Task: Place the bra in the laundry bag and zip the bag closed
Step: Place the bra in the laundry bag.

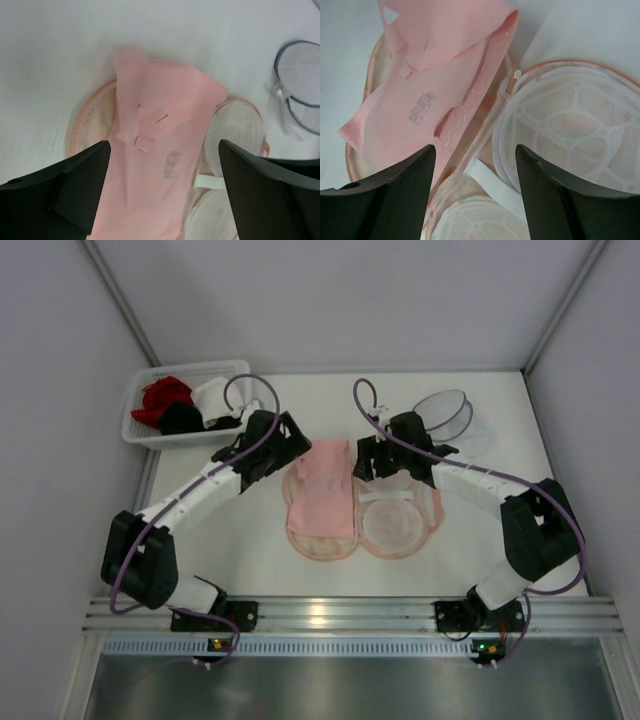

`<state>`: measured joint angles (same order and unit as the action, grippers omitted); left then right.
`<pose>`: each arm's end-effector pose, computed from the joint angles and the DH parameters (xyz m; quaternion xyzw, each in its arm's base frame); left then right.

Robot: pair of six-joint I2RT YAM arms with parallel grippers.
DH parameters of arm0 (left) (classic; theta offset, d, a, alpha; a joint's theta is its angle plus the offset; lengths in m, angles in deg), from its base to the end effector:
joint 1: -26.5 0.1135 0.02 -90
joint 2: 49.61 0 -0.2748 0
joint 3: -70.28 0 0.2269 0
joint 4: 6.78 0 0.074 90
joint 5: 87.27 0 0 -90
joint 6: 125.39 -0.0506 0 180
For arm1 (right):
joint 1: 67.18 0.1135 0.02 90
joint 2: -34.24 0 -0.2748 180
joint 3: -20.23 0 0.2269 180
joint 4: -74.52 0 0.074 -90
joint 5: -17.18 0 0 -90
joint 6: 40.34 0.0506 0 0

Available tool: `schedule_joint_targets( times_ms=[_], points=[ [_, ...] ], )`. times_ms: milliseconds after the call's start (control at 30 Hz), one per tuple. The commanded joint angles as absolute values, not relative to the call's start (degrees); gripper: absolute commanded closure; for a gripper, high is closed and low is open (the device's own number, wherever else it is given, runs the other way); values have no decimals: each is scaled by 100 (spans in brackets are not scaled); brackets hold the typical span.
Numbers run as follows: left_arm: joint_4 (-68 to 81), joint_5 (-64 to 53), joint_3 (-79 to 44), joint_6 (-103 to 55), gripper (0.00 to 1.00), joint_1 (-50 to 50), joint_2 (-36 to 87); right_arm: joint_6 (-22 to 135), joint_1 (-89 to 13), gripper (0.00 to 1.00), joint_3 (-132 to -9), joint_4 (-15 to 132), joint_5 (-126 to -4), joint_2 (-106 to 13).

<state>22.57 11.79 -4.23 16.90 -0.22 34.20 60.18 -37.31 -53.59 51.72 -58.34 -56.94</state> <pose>0.2815 -0.1328 0.2726 -0.2322 0.8686 -0.2198 0.3785 0.2853 0.1784 0.2412 -0.2035 0.8779 0.2516 0.3528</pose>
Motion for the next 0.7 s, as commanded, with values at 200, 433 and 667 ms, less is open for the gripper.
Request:
schedule_joint_targets(
  times_ms=[200,433,667],
  points=[
    [2991,363,229,822,2,-31,2228,6143,-3712,34,-5321,5443,-5665,-5479],
    [2771,-351,545,170,4,-312,2773,6293,-3677,34,-5145,5523,-5472,-5400],
    [2587,-307,914,248,7,-321,3125,6399,-3624,34,-4846,5567,-5612,-5128]
  ],
)
